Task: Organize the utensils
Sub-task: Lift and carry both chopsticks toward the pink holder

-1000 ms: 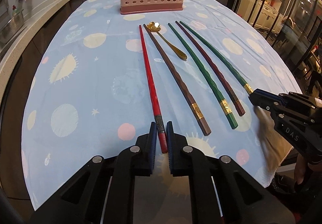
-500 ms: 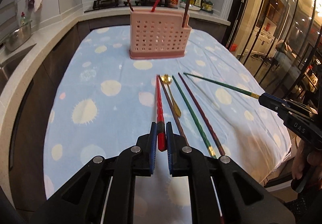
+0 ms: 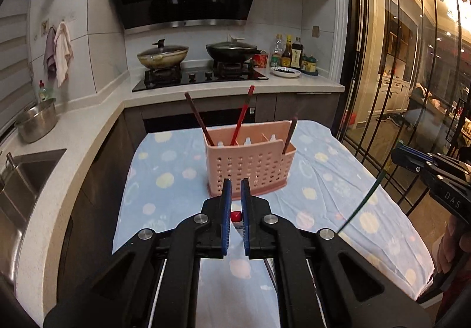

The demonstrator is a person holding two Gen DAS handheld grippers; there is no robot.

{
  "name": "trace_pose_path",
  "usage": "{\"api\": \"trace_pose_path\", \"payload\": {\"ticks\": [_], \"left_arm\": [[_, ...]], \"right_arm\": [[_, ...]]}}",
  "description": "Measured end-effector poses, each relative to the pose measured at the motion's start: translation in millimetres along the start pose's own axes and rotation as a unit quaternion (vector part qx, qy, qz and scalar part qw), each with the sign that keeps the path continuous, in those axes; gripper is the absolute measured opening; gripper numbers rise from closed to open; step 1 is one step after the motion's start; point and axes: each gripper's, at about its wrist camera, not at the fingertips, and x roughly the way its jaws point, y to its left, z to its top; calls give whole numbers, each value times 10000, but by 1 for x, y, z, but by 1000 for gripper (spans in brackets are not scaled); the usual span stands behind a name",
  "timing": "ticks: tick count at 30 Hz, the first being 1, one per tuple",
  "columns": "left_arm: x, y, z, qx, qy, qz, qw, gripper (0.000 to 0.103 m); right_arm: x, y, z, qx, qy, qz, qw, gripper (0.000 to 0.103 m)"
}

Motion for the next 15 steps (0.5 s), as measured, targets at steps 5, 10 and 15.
{"api": "trace_pose_path", "payload": {"ticks": [5, 10, 15], "left_arm": [[2, 2, 39, 66, -317, -3, 9995, 6], [-2, 6, 80, 116, -709, 65, 9974, 6], [-3, 12, 122, 108, -1044, 102, 9944, 6]], "right_arm": [[8, -1, 39, -62, -361, -34, 9993, 7], [10, -7, 87, -68, -851, -170, 9962, 7], [28, -12, 133, -41, -1132, -283, 9932, 7]]}}
